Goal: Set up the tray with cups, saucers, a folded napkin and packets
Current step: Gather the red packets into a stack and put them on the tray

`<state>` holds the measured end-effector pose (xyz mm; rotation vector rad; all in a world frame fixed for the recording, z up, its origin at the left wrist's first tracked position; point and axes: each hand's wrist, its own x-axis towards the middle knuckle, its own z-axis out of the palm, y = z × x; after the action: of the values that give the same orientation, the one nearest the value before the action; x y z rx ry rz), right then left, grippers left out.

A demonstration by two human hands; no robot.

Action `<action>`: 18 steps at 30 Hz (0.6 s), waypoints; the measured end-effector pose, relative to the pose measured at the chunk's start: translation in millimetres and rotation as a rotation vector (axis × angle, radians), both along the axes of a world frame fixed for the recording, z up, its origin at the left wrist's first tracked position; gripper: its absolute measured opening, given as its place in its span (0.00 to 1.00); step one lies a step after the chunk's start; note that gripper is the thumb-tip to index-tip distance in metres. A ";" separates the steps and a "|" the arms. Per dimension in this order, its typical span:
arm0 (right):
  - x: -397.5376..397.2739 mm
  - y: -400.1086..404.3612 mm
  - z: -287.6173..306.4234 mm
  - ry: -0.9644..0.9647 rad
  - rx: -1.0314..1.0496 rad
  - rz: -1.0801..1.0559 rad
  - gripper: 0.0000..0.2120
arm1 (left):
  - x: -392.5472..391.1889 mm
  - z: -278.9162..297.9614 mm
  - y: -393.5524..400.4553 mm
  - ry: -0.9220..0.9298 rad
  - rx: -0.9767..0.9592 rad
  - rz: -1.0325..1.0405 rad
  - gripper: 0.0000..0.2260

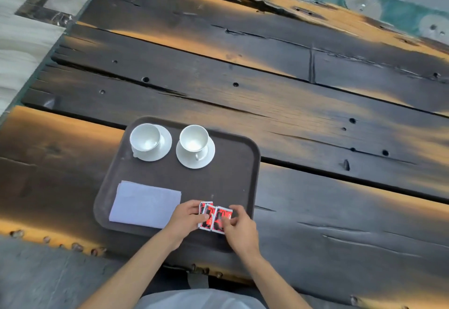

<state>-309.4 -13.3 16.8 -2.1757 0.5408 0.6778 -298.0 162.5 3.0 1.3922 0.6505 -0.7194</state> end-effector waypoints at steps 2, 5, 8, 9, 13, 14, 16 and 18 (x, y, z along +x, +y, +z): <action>-0.3 -3.0 -4.7 0.009 -0.077 0.049 0.07 | -3.6 -10.1 -5.4 0.003 0.075 -0.013 0.12; 1.0 -5.5 -12.3 0.005 -0.105 0.098 0.06 | -7.4 -20.3 -10.9 -0.029 0.220 -0.050 0.11; 0.5 -7.4 -19.4 0.002 -0.134 0.143 0.07 | -9.6 -25.0 -16.0 -0.110 0.424 -0.137 0.11; 0.0 -7.9 -21.3 -0.009 -0.137 0.149 0.08 | -10.2 -26.3 -17.5 -0.149 0.500 -0.180 0.11; -2.6 -10.4 -25.8 -0.054 -0.125 0.158 0.12 | -14.7 -27.2 -19.4 -0.211 0.665 -0.250 0.18; -3.5 -11.1 -26.5 -0.053 -0.121 0.162 0.12 | -15.8 -26.8 -19.0 -0.208 0.670 -0.254 0.20; -5.7 -12.5 -27.2 -0.048 -0.117 0.165 0.12 | -17.3 -25.5 -17.6 -0.196 0.670 -0.276 0.22; -5.9 -15.1 -25.8 -0.060 -0.107 0.159 0.11 | -17.4 -20.1 -15.6 -0.182 0.651 -0.276 0.22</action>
<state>-315.4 -28.4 -9.0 -2.3497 0.3830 0.6791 -315.5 146.9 -17.1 2.1530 0.5753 -0.6058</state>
